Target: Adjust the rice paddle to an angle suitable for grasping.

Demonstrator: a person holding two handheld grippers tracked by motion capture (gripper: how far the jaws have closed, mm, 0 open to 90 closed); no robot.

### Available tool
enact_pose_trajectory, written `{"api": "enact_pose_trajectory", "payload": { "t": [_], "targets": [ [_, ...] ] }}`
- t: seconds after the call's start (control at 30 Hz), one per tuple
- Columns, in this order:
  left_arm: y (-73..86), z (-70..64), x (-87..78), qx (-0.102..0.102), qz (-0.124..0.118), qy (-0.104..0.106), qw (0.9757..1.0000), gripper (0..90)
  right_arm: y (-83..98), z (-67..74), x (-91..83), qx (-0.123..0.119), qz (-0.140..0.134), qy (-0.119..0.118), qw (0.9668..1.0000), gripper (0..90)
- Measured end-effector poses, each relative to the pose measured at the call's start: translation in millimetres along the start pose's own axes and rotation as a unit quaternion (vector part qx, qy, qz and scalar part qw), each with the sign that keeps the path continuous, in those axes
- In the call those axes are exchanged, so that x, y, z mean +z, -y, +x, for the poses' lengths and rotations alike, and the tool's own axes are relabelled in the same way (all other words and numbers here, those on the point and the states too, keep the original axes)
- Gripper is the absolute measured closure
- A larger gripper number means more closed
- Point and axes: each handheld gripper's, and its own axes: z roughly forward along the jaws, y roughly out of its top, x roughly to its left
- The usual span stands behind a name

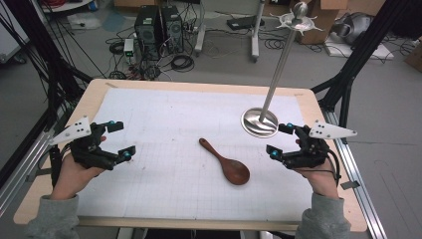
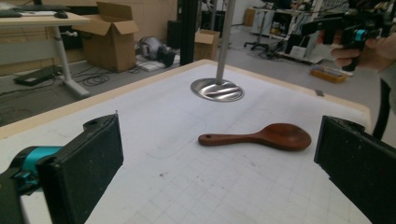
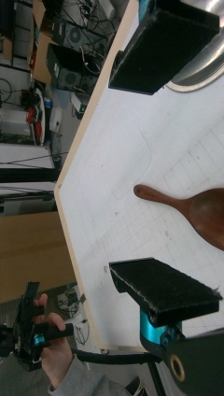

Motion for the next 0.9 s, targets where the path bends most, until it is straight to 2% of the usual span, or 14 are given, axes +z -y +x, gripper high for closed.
{"api": "enact_pose_trajectory", "payload": {
  "t": [0.03, 0.07, 0.13, 0.23, 0.27, 0.33, 0.37, 0.4, 0.5, 0.53, 0.77, 0.8, 0.9],
  "targets": [
    [0.0, 0.0, 0.0, 0.0, 0.0, 0.0, 1.0, 1.8, 0.0, 0.0, 0.0, 0.0, 0.0, 0.0, 1.0, 10.0],
    [1.4, -2.0, -2.5, 0.025, -0.006, -0.016, 0.9996, 1.8, -0.6, -0.7, 4.9, 0.002, 0.002, 0.005, 1.0, 10.0],
    [2.1, -2.2, -4.7, 0.032, -0.012, -0.021, 0.9992, 1.7, -0.9, -1.5, 8.2, 0.004, 0.005, 0.013, 0.9999, 10.0],
    [3.2, -0.8, -5.9, 0.027, -0.01, -0.024, 0.9993, 1.8, -0.7, -3.3, 11.7, 0.015, 0.006, 0.025, 0.9996, 10.0],
    [5.0, 0.7, -6.4, 0.024, -0.003, -0.027, 0.9993, 1.8, 0.0, -5.5, 14.9, 0.031, 0.007, 0.038, 0.9988, 10.1],
    [6.8, 1.9, -6.5, 0.02, -0.001, -0.03, 0.9993, 1.7, 0.5, -7.0, 16.4, 0.039, 0.007, 0.045, 0.9982, 11.5],
    [6.8, 1.9, -6.5, 0.02, -0.001, -0.03, 0.9993, 1.7, 0.5, -7.0, 16.4, 0.039, 0.007, 0.045, 0.9982, 11.5],
    [8.2, 2.5, -6.3, 0.019, 0.002, -0.031, 0.9993, 1.7, 0.7, -7.8, 17.3, 0.038, 0.006, 0.043, 0.9983, 16.9],
    [9.1, 2.9, -5.7, 0.014, 0.002, -0.029, 0.9995, 1.7, 0.7, -7.2, 18.9, 0.034, 0.007, 0.048, 0.9983, 19.7],
    [10.2, 3.4, -5.6, 0.013, 0.004, -0.028, 0.9995, 1.7, 1.3, -7.4, 20.6, 0.028, 0.009, 0.044, 0.9986, 24.8],
    [14.2, 5.0, -6.1, 0.006, 0.01, -0.028, 0.9995, 1.8, 4.6, -9.4, 30.2, 0.034, 0.015, 0.039, 0.9985, 36.5],
    [15.1, 4.8, -6.7, 0.004, 0.012, -0.028, 0.9995, 1.8, 5.7, -10.0, 33.8, 0.035, 0.019, 0.037, 0.9985, 42.2],
    [15.9, 4.8, -7.3, 0.005, 0.014, -0.029, 0.9995, 1.8, 6.3, -9.9, 37.3, 0.034, 0.023, 0.036, 0.9985, 45.7]
  ]
}}
